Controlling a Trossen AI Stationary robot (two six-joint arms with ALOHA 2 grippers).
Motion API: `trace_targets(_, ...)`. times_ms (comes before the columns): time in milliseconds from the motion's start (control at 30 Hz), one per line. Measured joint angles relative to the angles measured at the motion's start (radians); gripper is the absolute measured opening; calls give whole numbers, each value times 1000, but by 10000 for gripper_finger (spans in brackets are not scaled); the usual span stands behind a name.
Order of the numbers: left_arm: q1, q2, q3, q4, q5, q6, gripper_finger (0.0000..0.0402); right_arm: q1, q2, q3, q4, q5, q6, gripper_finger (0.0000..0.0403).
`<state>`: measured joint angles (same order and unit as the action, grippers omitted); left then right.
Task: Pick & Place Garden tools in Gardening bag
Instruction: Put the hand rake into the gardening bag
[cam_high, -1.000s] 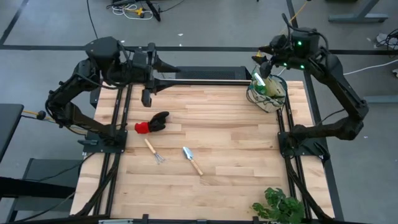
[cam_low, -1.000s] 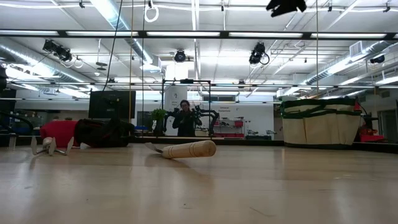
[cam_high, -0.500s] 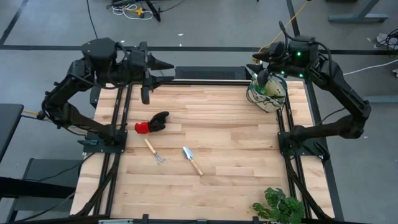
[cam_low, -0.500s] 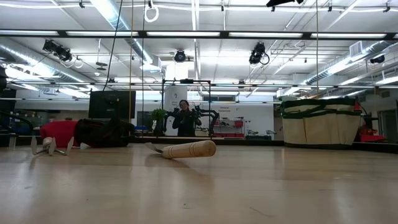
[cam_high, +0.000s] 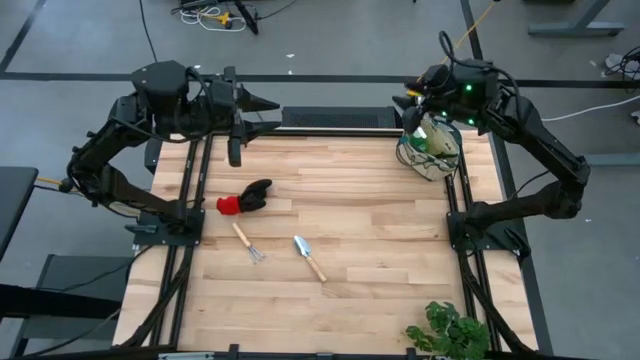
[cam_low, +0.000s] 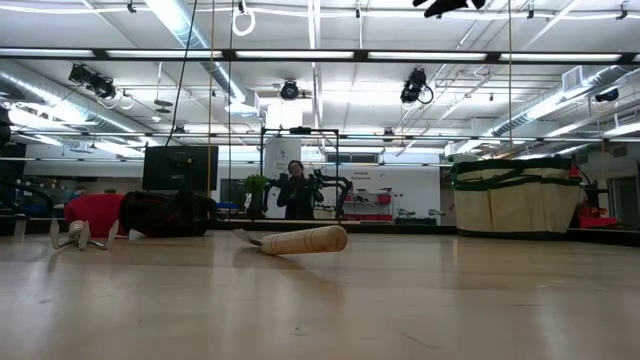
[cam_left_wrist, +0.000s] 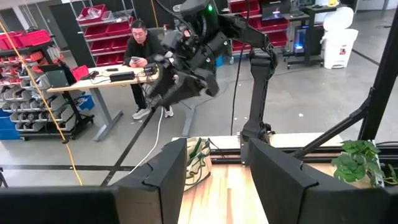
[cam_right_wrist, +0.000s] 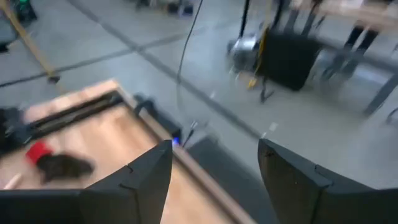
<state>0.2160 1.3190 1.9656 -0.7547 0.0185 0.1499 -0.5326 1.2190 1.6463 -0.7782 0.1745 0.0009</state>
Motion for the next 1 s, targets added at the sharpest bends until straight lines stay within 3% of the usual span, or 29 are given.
trace_targets(133, 2, 0, 0, 1, 0, 1, 177, 1, -3, 0, 182, 28, -77, 240)
trace_targets(333, 0, 0, 0, 0, 3, -8, 177, 1, -8, 0, 387, 18, 0, 240)
trace_targets(1000, -7, 0, 0, -24, 5, -9, 177, 0, -8, 0, 445, 20, -5, 240)
